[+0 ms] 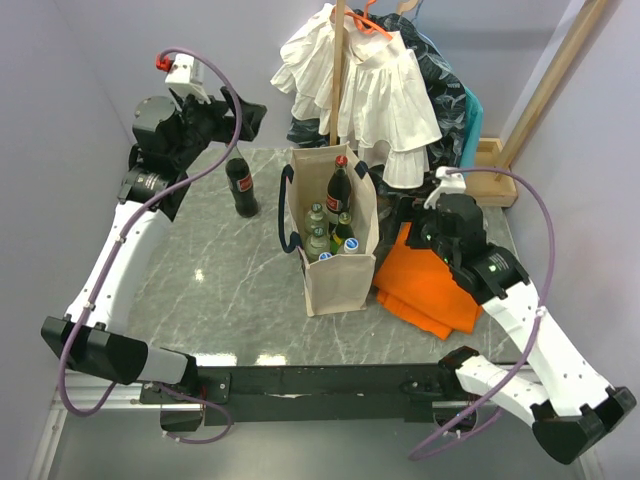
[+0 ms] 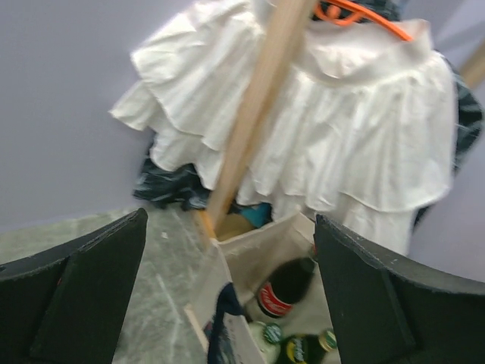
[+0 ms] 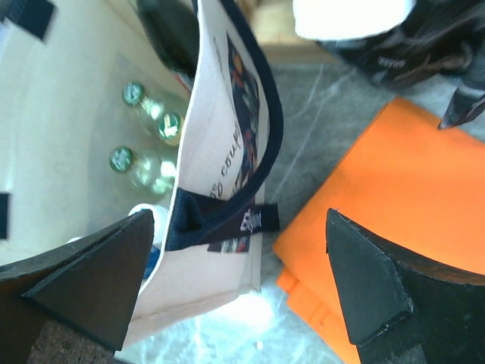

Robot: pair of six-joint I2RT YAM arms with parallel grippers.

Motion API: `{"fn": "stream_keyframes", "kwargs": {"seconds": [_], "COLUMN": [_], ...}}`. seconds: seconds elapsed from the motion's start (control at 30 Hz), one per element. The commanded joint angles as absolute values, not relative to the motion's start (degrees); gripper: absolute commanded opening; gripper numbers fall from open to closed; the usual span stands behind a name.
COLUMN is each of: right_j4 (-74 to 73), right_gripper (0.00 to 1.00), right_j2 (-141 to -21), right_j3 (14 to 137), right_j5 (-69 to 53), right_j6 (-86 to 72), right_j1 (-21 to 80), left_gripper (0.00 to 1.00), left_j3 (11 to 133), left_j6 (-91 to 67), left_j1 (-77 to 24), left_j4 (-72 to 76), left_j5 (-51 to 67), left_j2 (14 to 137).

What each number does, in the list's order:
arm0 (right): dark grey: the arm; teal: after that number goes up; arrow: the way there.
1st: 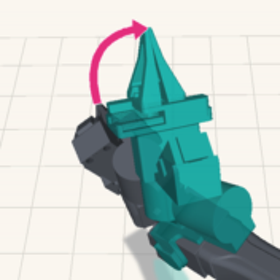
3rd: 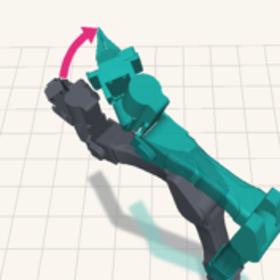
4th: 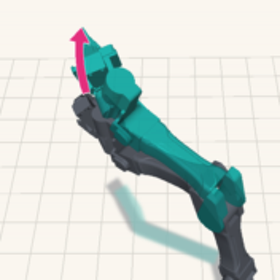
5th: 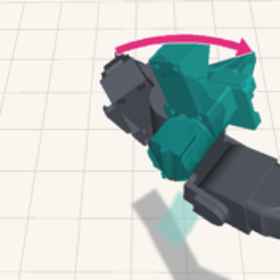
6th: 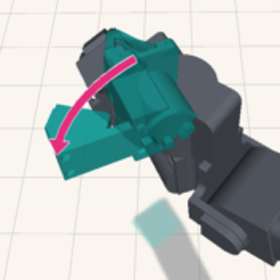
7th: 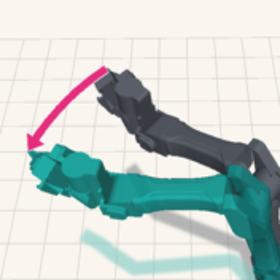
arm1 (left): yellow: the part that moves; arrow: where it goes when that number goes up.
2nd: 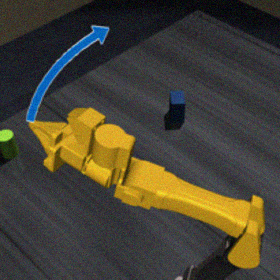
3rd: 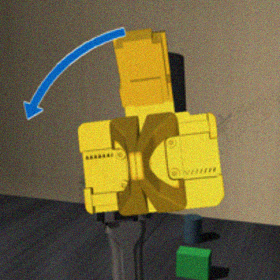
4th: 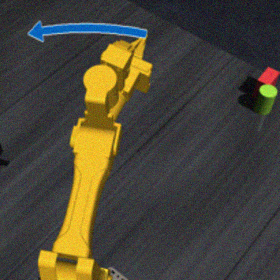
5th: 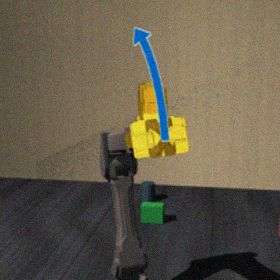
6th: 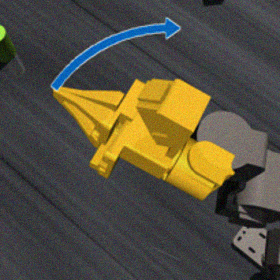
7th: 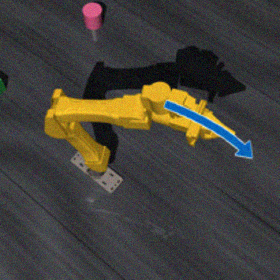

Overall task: Take the beverage out of the canvas bag
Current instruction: Place the drink at the center of the board, then take out the drink from the canvas bag.

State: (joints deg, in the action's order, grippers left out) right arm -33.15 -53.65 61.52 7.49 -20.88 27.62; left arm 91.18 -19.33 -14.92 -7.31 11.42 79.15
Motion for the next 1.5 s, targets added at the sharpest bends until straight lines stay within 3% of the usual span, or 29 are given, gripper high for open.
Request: {"fn": "stream_keyframes", "kwargs": {"seconds": [0.0, 0.17, 0.53, 0.8, 1.47], "right_j4": [-26.3, -26.37, -26.45, -26.1, -26.8], "right_gripper": [1.0, 1.0, 1.0, 1.0, 1.0], "right_j2": [-48.8, -45.0, -44.56, -43.86, -43.07], "right_j3": [58.54, 56.51, 56.51, 56.07, 54.14], "right_j5": [12.9, 16.09, 13.62, 14.24, 16.61], "right_j6": [-24.07, -25.58, -23.91, -23.2, -21.8], "right_j1": [27.77, 27.69, 27.77, 27.69, 27.77], "left_gripper": [0.96, 0.98, 0.96, 0.96, 0.96], "left_j3": [91.23, 91.84, 106.95, 111.79, 114.61], "left_j6": [-22.85, -21.1, -12.66, -11.43, -10.73], "left_j1": [-15.29, -17.74, -27.68, -30.76, -35.59], "left_j4": [-5.54, -3.69, -21.6, -24.87, -25.75], "left_j5": [22.32, 29.43, 14.34, 8.62, 8.79], "left_j2": [78.22, 80.06, 93.77, 99.93, 105.03]}}
